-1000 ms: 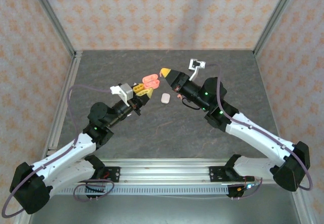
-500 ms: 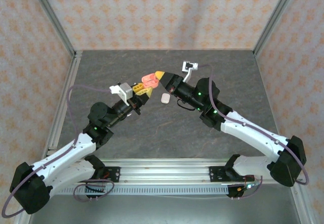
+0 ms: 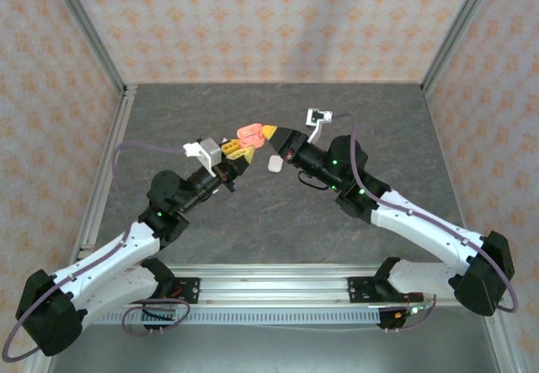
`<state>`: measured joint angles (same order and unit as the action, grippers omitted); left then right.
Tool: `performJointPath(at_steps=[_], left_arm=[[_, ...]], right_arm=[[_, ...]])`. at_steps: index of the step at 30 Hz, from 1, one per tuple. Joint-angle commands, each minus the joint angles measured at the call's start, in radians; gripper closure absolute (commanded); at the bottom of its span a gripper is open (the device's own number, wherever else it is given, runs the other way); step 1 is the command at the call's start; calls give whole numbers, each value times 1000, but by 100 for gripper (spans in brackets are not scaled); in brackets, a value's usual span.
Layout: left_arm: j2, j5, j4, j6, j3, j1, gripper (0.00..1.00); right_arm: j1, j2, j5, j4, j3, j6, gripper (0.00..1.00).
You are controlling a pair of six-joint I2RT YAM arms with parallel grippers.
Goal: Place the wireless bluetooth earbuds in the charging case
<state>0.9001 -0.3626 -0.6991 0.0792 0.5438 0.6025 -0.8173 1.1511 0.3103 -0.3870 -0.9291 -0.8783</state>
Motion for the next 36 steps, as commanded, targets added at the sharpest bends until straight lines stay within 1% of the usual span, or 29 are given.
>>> performJointPath(at_steps=[1,4,12,17,23,36], left_arm=[[-15,8,-49,2,43,1,100],[-15,8,-49,2,42,2,100],[-15,8,-50,3,43,1,100],[-16,7,-49,4,38,2,100],[-20,9,-50,6,32,2,100],[-20,14,-50,3,21,1,100]], right_arm=[[-3,-16,-12,38,6,25,95],[-3,-19,-8,52,7,29,92],[-3,-25,-21,104,1,31,88],[-2,-24,-24,165,-27,43,79],[-3,-28,-21,200,-58,56,73],[-3,-30,18,271,-139,87,54]])
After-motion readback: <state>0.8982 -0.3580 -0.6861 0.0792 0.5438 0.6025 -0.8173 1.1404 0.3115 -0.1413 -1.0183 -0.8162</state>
